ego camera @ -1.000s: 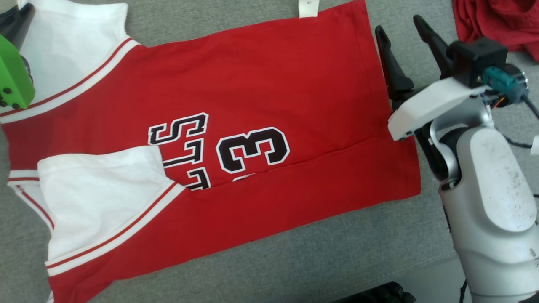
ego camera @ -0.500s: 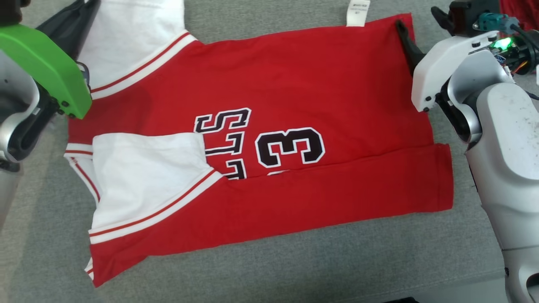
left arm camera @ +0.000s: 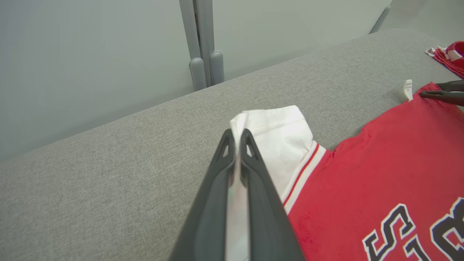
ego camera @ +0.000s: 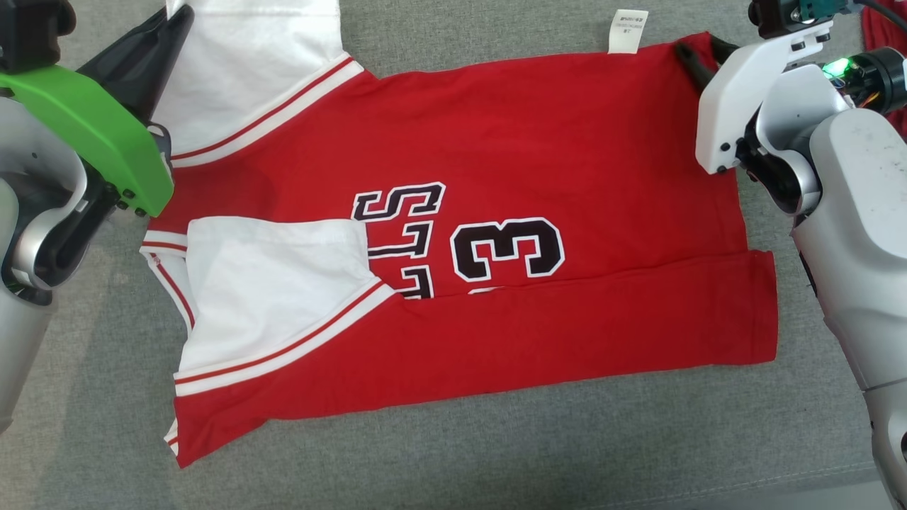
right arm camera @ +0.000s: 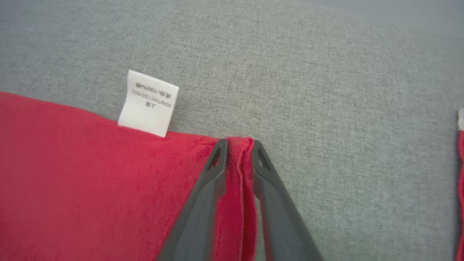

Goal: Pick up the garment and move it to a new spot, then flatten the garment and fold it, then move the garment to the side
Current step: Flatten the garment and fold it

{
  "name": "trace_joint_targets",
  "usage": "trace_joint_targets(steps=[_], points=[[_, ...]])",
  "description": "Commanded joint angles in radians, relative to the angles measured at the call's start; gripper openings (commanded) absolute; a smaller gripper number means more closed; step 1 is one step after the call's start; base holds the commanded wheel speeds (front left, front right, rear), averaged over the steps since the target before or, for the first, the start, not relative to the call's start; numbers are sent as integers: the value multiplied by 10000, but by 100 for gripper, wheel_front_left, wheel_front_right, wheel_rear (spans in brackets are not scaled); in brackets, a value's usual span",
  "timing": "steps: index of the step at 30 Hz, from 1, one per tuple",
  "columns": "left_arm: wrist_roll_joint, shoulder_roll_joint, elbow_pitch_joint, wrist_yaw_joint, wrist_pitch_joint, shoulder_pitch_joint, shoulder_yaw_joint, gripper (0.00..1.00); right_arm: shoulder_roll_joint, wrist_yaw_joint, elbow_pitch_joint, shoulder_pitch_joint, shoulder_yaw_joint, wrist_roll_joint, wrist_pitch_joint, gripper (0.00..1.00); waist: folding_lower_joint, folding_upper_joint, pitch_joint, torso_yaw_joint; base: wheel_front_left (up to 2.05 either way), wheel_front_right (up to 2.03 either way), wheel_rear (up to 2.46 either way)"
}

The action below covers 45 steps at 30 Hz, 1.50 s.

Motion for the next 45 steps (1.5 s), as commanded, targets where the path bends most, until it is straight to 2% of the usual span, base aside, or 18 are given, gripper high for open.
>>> trace_joint_targets(steps=[1,9,11,14,20,25,29,32,41,42,44,45], points=[[-52,-4,84,-29,-122,119,48,0,-77,-13,155,-156,54,66,-227,0,0,0,-42,-12,0,0,0],[-205,22,257,-29,-640,226,3,0,-123,-13,836,-271,247,-36,-1802,0,0,0,-457,-10,0,0,0],[-321,114,30,-29,-953,563,-4,0,-190,-13,825,22,441,-106,-2513,0,0,0,-722,-26,0,0,0],[-427,242,-345,-5,-1264,1206,-5,0,-252,-13,702,433,672,16,-3020,0,0,0,-1000,-39,0,0,0],[-650,536,-1498,553,-1993,3165,134,0,-586,-13,86,1669,993,359,-3779,0,0,0,-1566,16,0,0,0],[-870,638,-2340,1191,-2674,4961,222,0,-835,-13,-658,2970,841,545,-4095,0,0,0,-1976,85,0,0,0],[-1056,438,-2526,1466,-3043,5999,91,0,-932,-13,-1162,3880,482,451,-4103,0,0,0,-2200,134,0,0,0],[-1134,256,-2331,1543,-3274,6440,-9,0,-802,-13,-1412,4441,171,360,-4026,0,0,0,-2327,132,0,0,0],[-1501,-181,-1228,1399,-3977,7334,-71,0,-311,-13,-1954,5760,-670,-233,-3944,0,0,0,-2717,0,0,0,0],[-1502,-207,-1151,1385,-3981,7392,-123,0,-267,-13,-1972,5848,-700,-282,-3954,4,0,0,-2756,-8,0,0,0],[-1481,-298,-954,1400,-4052,7506,-219,0,-141,-13,-1938,6049,-772,-417,-4009,39,0,0,-2860,-32,0,0,0],[-1510,-343,-851,1416,-4080,7562,-232,0,-68,-13,-1913,6125,-841,-480,-4051,100,0,0,-2909,-48,0,0,0]])
